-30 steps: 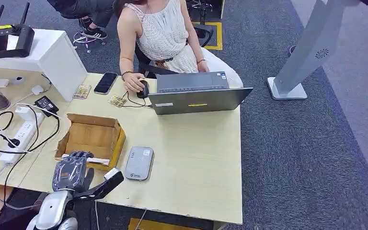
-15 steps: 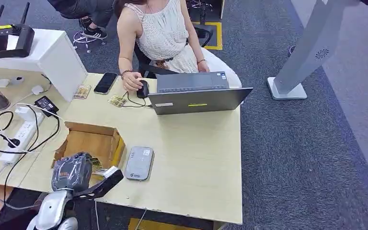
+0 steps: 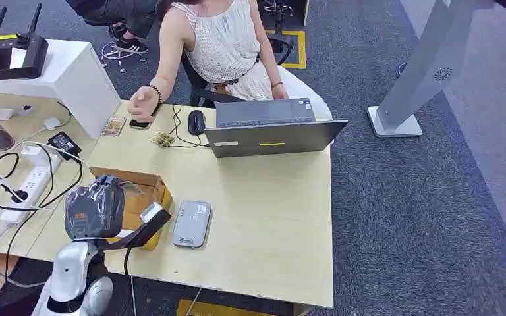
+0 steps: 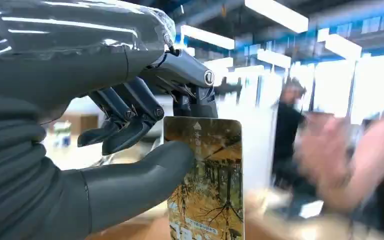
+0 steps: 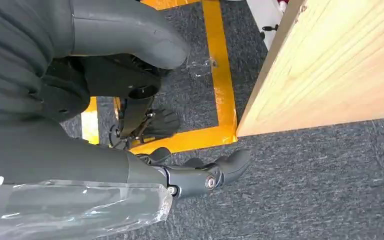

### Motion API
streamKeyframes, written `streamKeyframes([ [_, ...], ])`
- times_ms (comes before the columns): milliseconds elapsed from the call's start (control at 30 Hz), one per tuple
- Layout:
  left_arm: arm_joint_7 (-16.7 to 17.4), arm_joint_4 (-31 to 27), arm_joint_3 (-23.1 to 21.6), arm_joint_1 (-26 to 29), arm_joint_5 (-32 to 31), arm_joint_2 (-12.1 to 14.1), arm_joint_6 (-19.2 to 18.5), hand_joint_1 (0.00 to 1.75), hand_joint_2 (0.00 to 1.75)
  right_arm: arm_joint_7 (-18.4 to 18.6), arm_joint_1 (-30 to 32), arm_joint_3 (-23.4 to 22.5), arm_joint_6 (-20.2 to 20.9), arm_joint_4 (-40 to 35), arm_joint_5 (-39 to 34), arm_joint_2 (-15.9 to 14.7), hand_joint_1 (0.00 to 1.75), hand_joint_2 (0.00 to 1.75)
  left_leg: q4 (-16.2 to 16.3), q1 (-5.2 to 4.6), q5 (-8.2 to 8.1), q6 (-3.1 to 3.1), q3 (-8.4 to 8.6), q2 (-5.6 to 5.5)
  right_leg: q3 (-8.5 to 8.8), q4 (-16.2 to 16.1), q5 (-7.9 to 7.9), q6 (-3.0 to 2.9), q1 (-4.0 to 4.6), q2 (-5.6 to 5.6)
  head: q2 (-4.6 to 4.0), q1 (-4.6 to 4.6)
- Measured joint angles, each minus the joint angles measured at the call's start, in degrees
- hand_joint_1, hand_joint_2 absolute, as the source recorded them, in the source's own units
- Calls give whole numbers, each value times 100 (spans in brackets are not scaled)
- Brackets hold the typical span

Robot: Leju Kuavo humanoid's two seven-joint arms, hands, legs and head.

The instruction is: Pass the card to the sensor for recognition and then transmit it.

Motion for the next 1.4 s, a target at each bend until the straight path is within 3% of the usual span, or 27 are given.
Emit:
streamKeyframes([
  [200, -94, 416, 7, -1122, -428, -17, 1056, 175, 175, 77, -125, 79, -42, 31, 210, 9, 0, 175, 0, 0, 14, -2, -1, -3, 1, 1, 13, -2, 0, -3, 0, -2],
  [533, -243, 1785, 103, -2664, -570, 72, 1064, 175, 175, 181, -194, 269, -101, 114, 225, 9, 0, 175, 0, 2, 24, -3, -2, -2, -1, 3, 24, 1, 1, 1, 0, -2],
  [567, -245, 1843, 103, -2731, -570, 66, 1060, 0, 175, 181, -195, 282, -101, 118, 225, 9, 0, 175, 0, 2, 24, -3, -2, -2, -1, 3, 24, 1, 1, 1, 0, 0],
  [733, -221, 2004, 103, -2811, -334, 16, 782, 0, 175, 181, -198, 317, -98, 138, 173, 9, 0, 175, 0, 2, 24, -3, -4, -1, -5, 2, 24, 1, 1, 1, 0, 0],
  [933, -157, 2024, 103, -2736, -146, -31, 804, 0, 175, 177, -195, 321, -96, 146, 103, 9, 0, 175, 0, 2, 24, -4, -5, -1, -5, 3, 24, 1, 1, 2, 0, -2],
  [1067, -383, 1645, 103, -2362, 160, -33, 826, 0, 175, 140, -181, 321, -94, 153, -7, 9, 0, 175, 0, 2, 23, -3, -7, 0, -5, 3, 23, 1, 1, 4, 0, 0],
  [1200, -864, 773, 103, -1571, 718, -20, 1045, 0, 175, 24, -132, 297, -92, 153, -166, 9, 0, 175, -1, 1, 16, -2, -14, 4, -7, 2, 19, 3, 1, 7, 0, 0],
  [1400, -1848, -1004, 398, 397, 2113, 158, 1593, 0, 175, -166, 41, 120, -74, 153, -435, -4, 0, 175, -4, 1, 1, -5, -20, 17, -22, 1, 3, 0, 1, 19, 0, 0],
])
